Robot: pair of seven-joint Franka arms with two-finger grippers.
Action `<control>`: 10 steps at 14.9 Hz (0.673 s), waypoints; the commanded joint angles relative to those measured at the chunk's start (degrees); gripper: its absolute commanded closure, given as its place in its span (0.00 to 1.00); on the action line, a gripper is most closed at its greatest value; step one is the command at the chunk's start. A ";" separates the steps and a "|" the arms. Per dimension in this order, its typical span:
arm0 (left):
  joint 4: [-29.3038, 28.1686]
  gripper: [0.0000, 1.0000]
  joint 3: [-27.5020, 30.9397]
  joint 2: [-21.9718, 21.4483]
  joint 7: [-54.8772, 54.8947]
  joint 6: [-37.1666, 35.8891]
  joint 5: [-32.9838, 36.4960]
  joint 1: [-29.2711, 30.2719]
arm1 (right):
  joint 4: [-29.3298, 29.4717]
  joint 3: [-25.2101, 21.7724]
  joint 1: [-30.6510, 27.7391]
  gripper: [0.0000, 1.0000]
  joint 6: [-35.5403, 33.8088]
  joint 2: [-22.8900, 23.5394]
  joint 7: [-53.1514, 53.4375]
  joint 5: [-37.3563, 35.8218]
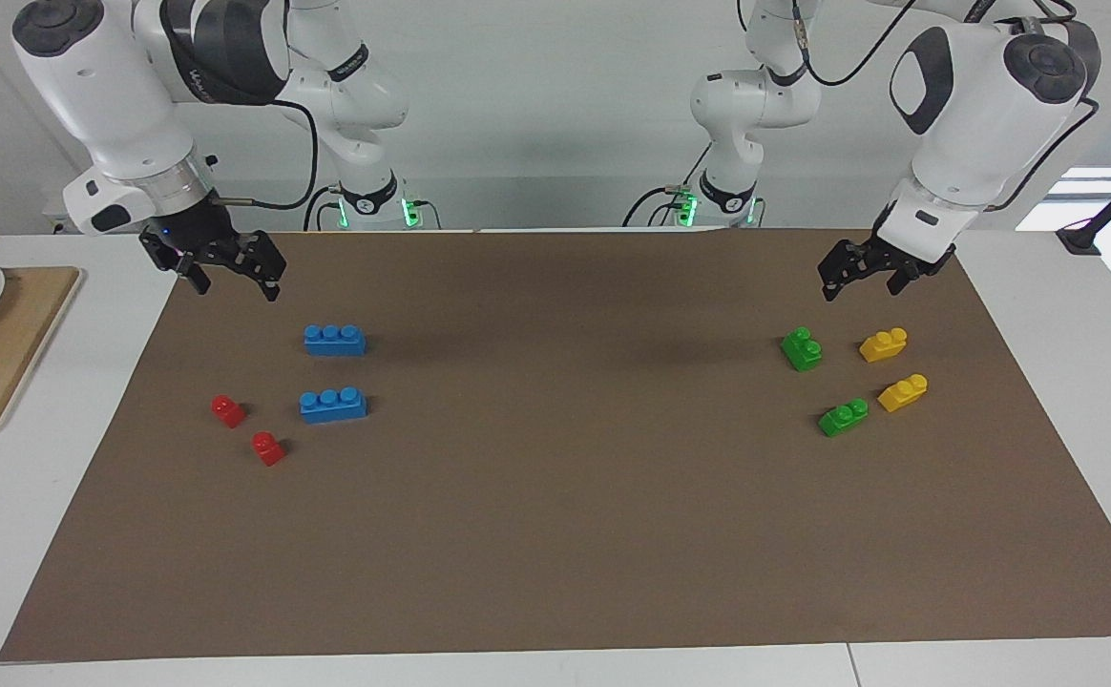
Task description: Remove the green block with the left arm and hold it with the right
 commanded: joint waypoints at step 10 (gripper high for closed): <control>1.41 0.00 1.86 0.70 0.60 -1.46 0.30 -2.00 | 0.76 0.06 -0.77 0.00 -1.60 -0.12 -1.30 -1.54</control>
